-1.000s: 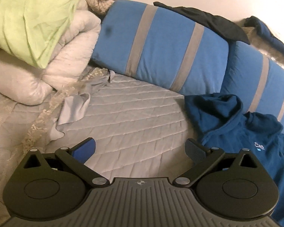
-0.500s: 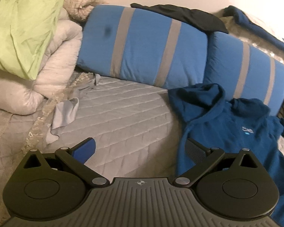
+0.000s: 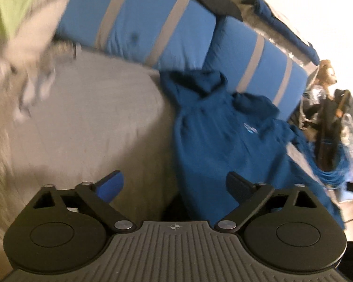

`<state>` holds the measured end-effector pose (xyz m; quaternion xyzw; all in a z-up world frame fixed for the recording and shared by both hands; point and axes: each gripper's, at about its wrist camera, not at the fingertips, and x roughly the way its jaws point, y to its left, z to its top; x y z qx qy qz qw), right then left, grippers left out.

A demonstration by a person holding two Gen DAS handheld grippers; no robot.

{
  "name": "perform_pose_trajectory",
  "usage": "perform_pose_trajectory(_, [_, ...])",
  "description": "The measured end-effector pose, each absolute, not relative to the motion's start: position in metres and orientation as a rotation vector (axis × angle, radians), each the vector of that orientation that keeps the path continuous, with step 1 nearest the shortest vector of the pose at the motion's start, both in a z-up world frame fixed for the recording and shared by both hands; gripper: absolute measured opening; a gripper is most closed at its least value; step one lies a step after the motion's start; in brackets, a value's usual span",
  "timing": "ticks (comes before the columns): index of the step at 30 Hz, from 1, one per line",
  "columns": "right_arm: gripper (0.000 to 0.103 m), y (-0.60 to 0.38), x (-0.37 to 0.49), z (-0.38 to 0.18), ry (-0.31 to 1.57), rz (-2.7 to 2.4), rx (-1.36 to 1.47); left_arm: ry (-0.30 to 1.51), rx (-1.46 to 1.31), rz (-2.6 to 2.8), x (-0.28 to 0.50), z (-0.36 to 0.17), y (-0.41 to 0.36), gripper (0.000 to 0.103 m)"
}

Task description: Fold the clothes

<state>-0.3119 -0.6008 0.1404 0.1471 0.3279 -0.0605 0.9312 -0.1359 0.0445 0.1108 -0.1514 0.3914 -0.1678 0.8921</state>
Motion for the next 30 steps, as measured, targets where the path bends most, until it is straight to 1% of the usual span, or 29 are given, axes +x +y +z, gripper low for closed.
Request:
perform_pose_trajectory(2, [0.102,-0.602,-0.312,0.131,0.68,-0.106,0.36,0.842,-0.38,-0.378,-0.137,0.103,0.048,0.08])
perform_pose_trajectory(3, [0.102,-0.602,-0.312,0.126,0.685,-0.099,0.395,0.855,-0.406,-0.39,-0.137,0.1,0.05,0.068])
perform_pose_trajectory(4, [0.102,-0.602,-0.312,0.123,0.688,-0.091,0.426,0.865,-0.423,-0.399,-0.137,0.098,0.05,0.062])
perform_pose_trajectory(7, [0.102,-0.596,-0.312,0.115,0.691,-0.041,0.488,0.89,-0.462,-0.419,-0.136,0.092,0.049,0.058])
perform_pose_trajectory(11, [0.101,-0.58,-0.311,0.106,0.721,0.048,0.528,0.908,-0.482,-0.423,-0.133,0.088,0.046,0.058])
perform_pose_trajectory(14, [0.096,-0.568,-0.312,0.104,0.759,0.088,0.58,0.911,-0.486,-0.432,-0.132,0.089,0.043,0.057])
perform_pose_trajectory(16, [0.089,-0.558,-0.314,0.103,0.779,0.102,0.595,0.913,-0.492,-0.443,-0.132,0.088,0.041,0.051])
perform_pose_trajectory(17, [0.087,-0.554,-0.315,0.103,0.787,0.11,0.604,0.915,-0.498,-0.45,-0.132,0.088,0.04,0.049])
perform_pose_trajectory(18, [0.085,-0.551,-0.316,0.102,0.792,0.123,0.62,0.919,-0.502,-0.454,-0.132,0.089,0.04,0.043])
perform_pose_trajectory(20, [0.085,-0.547,-0.318,0.099,0.793,0.15,0.644,0.927,-0.509,-0.457,-0.132,0.09,0.039,0.038])
perform_pose_trajectory(21, [0.085,-0.546,-0.319,0.097,0.793,0.153,0.645,0.932,-0.505,-0.454,-0.132,0.091,0.039,0.033])
perform_pose_trajectory(23, [0.086,-0.548,-0.32,0.094,0.796,0.134,0.65,0.935,-0.492,-0.437,-0.134,0.099,0.039,0.009])
perform_pose_trajectory(24, [0.086,-0.551,-0.32,0.092,0.795,0.124,0.665,0.935,-0.485,-0.429,-0.134,0.103,0.039,0.007])
perform_pose_trajectory(30, [0.086,-0.558,-0.322,0.09,0.772,0.102,0.712,0.936,-0.468,-0.314,-0.134,0.116,0.048,0.006])
